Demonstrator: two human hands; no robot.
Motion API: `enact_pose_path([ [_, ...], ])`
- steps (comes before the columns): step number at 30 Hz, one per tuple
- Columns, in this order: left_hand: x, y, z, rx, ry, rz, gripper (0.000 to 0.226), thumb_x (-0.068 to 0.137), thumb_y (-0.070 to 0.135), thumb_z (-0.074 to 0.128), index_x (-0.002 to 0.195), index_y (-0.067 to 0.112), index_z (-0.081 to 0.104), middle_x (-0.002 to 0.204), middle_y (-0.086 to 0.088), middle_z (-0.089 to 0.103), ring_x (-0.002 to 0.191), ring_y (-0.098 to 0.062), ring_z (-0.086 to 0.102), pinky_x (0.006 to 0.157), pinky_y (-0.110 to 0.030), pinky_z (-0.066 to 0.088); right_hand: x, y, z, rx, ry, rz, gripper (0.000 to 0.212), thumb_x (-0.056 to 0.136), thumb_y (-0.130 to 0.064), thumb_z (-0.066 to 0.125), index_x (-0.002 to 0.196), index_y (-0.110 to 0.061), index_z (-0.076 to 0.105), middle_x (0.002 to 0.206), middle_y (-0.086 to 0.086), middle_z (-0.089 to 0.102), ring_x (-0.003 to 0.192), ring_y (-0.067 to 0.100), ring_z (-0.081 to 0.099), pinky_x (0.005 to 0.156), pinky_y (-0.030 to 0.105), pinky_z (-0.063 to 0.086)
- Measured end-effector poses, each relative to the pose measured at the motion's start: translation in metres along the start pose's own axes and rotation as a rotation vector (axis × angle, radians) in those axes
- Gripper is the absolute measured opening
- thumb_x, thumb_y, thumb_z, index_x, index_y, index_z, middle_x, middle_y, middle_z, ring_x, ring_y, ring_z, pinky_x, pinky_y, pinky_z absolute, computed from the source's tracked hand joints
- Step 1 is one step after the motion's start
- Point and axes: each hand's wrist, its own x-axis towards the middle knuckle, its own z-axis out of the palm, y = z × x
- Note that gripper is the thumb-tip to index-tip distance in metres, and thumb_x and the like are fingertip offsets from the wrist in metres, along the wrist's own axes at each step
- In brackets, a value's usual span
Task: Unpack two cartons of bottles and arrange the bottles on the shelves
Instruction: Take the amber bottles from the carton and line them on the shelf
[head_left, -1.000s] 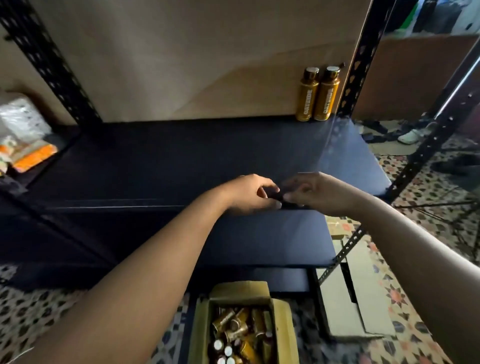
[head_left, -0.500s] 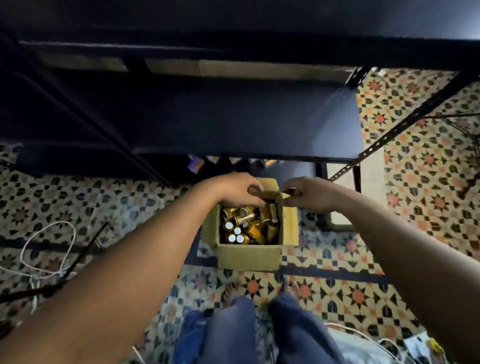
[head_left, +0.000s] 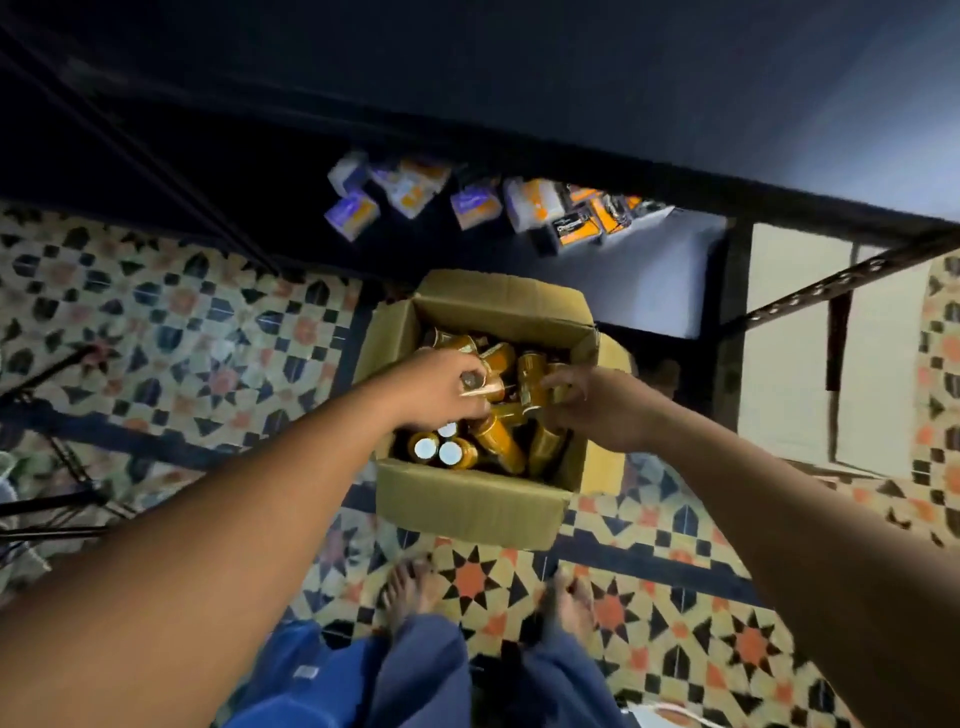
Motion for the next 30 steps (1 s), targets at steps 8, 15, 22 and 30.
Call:
enact_pose_path([
  [8,0.120,-0.073,0.076,-0.003,0.100,-0.021,0.053,0.091,0.042,0.071,0.139,0.028,0.056,0.133,-0.002,0.062,0.114,-0.021,0.060,0.090,-0.031,0.050,0.113,0.074,0.049,0.045,0.092,0.069,0.045,0.096,-0.043,0.067,0.138,-0.030,0.057,0.120,-0.002,0.064,0.109,0.020,0.063,0.094,0.039,0.054],
  [15,0.167,-0.103,0.106,0.009,0.156,-0.008,0.041,0.091,0.036,0.070,0.129,0.023,0.062,0.120,-0.002,0.066,0.106,-0.023,0.063,0.089,-0.036,0.053,0.158,0.110,0.082,0.085,0.212,0.097,0.045,0.094,-0.034,0.071,0.137,-0.028,0.058,0.108,-0.004,0.067,0.098,0.017,0.064,0.076,0.029,0.053],
  [22,0.188,-0.108,0.128,0.230,-0.082,0.014,0.051,0.084,0.045,0.076,0.128,0.024,0.061,0.124,-0.003,0.064,0.108,-0.022,0.060,0.093,-0.041,0.053,0.184,0.118,0.098,-0.298,0.063,0.200,0.026,0.093,-0.019,0.069,0.119,-0.020,0.065,0.094,0.001,0.063,0.077,0.015,0.061,0.055,0.025,0.044],
  [30,0.201,-0.108,0.139,0.175,-0.042,0.061,0.056,0.086,0.039,0.076,0.138,0.032,0.057,0.136,-0.003,0.060,0.119,-0.024,0.056,0.087,-0.032,0.048,0.188,0.122,0.100,-0.288,0.050,0.167,0.030,0.097,-0.019,0.066,0.127,-0.017,0.063,0.106,0.004,0.064,0.086,0.017,0.062,0.059,0.025,0.043],
])
